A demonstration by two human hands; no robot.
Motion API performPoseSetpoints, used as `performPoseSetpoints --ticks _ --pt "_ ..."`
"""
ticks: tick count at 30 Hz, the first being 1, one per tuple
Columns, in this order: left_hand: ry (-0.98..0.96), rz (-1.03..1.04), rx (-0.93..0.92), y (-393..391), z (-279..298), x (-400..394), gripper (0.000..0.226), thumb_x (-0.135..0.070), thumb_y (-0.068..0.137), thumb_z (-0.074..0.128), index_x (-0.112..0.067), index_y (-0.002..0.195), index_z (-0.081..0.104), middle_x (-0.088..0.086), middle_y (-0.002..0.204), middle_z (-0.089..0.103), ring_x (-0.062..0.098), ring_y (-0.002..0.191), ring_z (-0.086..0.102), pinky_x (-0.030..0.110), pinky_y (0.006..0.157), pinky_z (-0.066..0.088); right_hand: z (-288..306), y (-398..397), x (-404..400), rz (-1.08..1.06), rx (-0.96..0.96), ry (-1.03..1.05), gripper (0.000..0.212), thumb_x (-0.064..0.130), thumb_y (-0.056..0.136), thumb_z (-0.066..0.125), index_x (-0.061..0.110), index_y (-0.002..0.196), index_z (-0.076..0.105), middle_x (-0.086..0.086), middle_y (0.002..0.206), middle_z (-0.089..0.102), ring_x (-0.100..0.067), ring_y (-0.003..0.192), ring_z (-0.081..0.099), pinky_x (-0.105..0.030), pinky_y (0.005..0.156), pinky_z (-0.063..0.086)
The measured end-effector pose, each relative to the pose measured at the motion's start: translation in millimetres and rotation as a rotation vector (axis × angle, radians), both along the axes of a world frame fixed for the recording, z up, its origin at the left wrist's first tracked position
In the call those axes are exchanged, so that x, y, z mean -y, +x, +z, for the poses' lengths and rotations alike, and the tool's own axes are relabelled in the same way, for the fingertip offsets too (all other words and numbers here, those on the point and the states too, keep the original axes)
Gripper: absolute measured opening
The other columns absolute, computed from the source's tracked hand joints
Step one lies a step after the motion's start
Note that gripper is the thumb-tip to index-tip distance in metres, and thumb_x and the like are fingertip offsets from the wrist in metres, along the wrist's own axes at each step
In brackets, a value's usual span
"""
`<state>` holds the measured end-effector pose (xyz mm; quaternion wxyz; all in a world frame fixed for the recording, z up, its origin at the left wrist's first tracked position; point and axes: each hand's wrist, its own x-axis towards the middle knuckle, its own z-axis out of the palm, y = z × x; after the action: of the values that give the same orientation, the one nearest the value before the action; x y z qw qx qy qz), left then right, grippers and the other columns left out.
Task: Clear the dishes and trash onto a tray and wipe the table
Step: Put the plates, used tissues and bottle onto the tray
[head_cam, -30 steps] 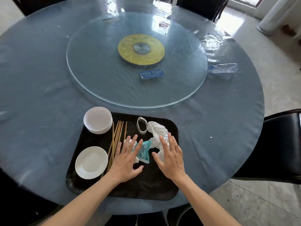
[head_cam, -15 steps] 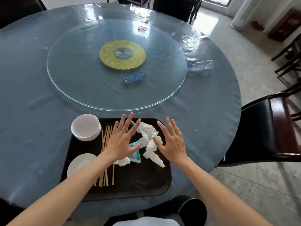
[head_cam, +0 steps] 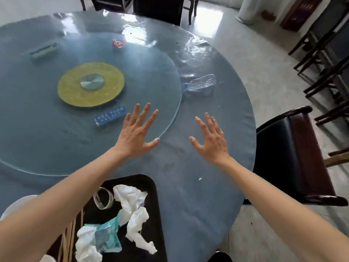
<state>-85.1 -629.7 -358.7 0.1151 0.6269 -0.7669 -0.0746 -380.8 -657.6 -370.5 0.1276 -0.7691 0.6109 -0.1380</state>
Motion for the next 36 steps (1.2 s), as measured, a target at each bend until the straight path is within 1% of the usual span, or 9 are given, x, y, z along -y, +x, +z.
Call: performPoseSetpoints --ticks 5,10,14,17,21,24,26,31,36 --pt "0.043 0.004 -0.005 -52 -13 140 0.097 -0.055 0.09 0.062 -0.033 0.163 0.003 -0.004 0.171 -0.014 0.028 0.156 -0.02 0.054 0.125 0.0 -8 -46 158 -0.005 -0.09 -0.019 0.08 0.05 0.096 0.062 0.035 0.164 0.023 0.001 0.174 0.012 -0.024 0.16 0.007 -0.05 0.123 0.023" --pt "0.061 -0.086 0.046 -100 -36 266 0.094 -0.051 0.093 0.058 -0.03 0.164 0.0 -0.005 0.172 -0.012 0.025 0.157 -0.017 0.051 0.126 -0.001 -27 -74 295 0.115 -0.171 0.032 0.08 0.049 0.095 0.064 0.032 0.163 0.025 0.001 0.173 0.018 -0.022 0.161 0.004 -0.046 0.123 0.025" --pt "0.09 -0.09 0.072 -135 -59 349 0.093 -0.048 0.093 0.058 -0.024 0.164 0.002 -0.004 0.173 -0.005 0.024 0.158 -0.01 0.051 0.126 0.0 -48 -79 373 0.22 -0.227 0.116 0.087 0.048 0.094 0.068 0.033 0.164 0.019 0.001 0.174 0.009 -0.023 0.161 -0.004 -0.043 0.128 0.017" --pt "0.167 -0.006 0.064 -157 -81 394 0.097 -0.051 0.092 0.059 -0.021 0.164 0.002 0.0 0.173 0.0 0.025 0.159 -0.007 0.053 0.125 -0.002 -65 -80 414 0.268 -0.249 0.158 0.093 0.05 0.092 0.071 0.036 0.165 0.015 0.0 0.175 0.002 -0.026 0.16 -0.008 -0.044 0.128 0.015" --pt "0.271 0.014 0.013 -165 -109 427 0.099 -0.05 0.091 0.064 -0.022 0.164 0.003 0.011 0.171 0.013 0.03 0.158 0.004 0.051 0.127 0.008 -86 -84 447 0.352 -0.247 0.181 0.091 0.048 0.092 0.072 0.043 0.163 0.015 -0.002 0.175 0.002 -0.026 0.16 -0.006 -0.046 0.127 0.018" --pt "0.296 -0.008 -0.027 -160 -124 431 0.083 -0.038 0.097 0.06 -0.019 0.164 0.015 0.014 0.156 0.043 0.034 0.145 0.036 0.045 0.12 0.027 -99 -88 457 0.377 -0.212 0.196 0.079 0.037 0.096 0.071 0.048 0.16 0.026 -0.005 0.174 0.005 -0.028 0.16 -0.004 -0.046 0.127 0.016" --pt "0.282 -0.01 -0.029 -157 -129 427 0.074 -0.03 0.099 0.058 -0.016 0.162 0.022 0.012 0.147 0.053 0.036 0.135 0.047 0.042 0.117 0.031 -104 -88 457 0.386 -0.191 0.168 0.071 0.027 0.098 0.07 0.046 0.157 0.035 -0.01 0.172 0.013 -0.032 0.159 0.0 -0.05 0.126 0.019" --pt "0.234 0.044 -0.155 -146 -130 411 0.072 -0.02 0.098 0.061 -0.021 0.162 0.026 0.005 0.15 0.05 0.028 0.137 0.045 0.041 0.109 0.043 -101 -81 441 0.407 -0.157 0.063 0.067 0.018 0.096 0.072 0.036 0.155 0.045 -0.02 0.164 0.026 -0.044 0.154 0.013 -0.052 0.123 0.025" --pt "0.201 0.042 -0.184 -131 -102 378 0.074 -0.016 0.096 0.064 -0.02 0.161 0.028 0.006 0.149 0.05 0.028 0.137 0.046 0.043 0.11 0.041 -76 -68 401 0.409 -0.123 -0.038 0.063 0.019 0.094 0.076 0.034 0.151 0.053 -0.024 0.16 0.033 -0.047 0.15 0.021 -0.055 0.12 0.032"
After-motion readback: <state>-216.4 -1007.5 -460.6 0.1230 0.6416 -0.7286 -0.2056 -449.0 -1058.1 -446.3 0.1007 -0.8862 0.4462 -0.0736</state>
